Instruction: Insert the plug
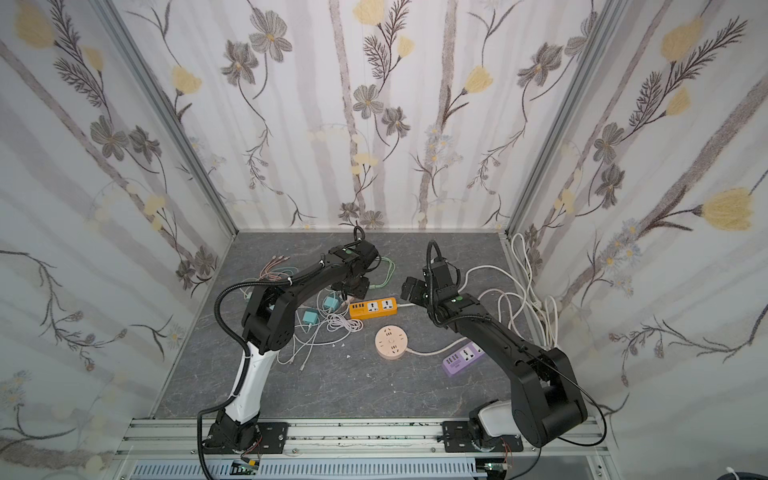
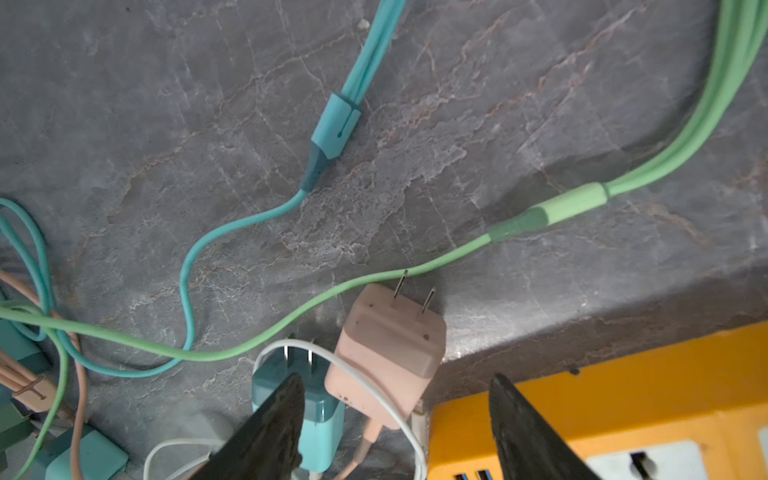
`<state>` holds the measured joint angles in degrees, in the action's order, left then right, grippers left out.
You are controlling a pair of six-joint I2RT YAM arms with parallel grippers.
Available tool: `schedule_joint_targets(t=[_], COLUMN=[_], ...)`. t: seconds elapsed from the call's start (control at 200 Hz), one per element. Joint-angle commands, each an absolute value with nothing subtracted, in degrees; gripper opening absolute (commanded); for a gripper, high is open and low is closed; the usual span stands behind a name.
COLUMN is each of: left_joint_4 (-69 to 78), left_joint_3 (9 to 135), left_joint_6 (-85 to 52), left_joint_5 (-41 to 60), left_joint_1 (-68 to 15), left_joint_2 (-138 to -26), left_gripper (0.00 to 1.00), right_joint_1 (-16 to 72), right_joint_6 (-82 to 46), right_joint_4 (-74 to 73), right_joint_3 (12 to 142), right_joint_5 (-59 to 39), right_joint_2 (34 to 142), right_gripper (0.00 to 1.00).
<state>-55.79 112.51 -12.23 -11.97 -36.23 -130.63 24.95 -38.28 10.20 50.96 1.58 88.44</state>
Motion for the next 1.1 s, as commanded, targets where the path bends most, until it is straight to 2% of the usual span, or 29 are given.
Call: schedule_joint_targets(t=[0.0,0.12,0.41,0.63,0.799,1.094], left_joint_4=[-58.2,-56.5,-61.1,-64.9,-60.9,-49.5], left_joint_3=[112.1,109.9,119.2,122.7,115.0,93.4], left_joint_6=[-10.5,-10.1,-4.1,-3.1,-4.0,-6.3], left_joint_5=[-12.2,-7.7,-3.3,-4.0,-2.9,-2.0], left_joint_1=[-35.9,-34.0,-33.1,-32.9,-31.4,-23.6], left_joint_2=[-129.7,-129.1,-136.6,-139.9,-135.2,-121.2], left_gripper=[0.71,0.69,0.63,0.58,0.48,0.2], right_joint_1=[24.8,24.8,24.8,24.8,24.9,25.8], right_joint_6=[-37.4,-37.2,-35.9,-35.7,-35.7,-35.6], right_joint_4=[8.9,8.9,10.2,11.1,11.0,11.6], right_joint_3=[50.5,51.1,53.1,53.0,53.2,56.1], right_joint_5=[3.6,3.5,3.5,3.8,2.9,-0.7], right_joint_2=[87.8,87.8,88.3,88.5,88.9,90.8], right_gripper=[0.99,0.99,0.99,0.99,0.99,0.99])
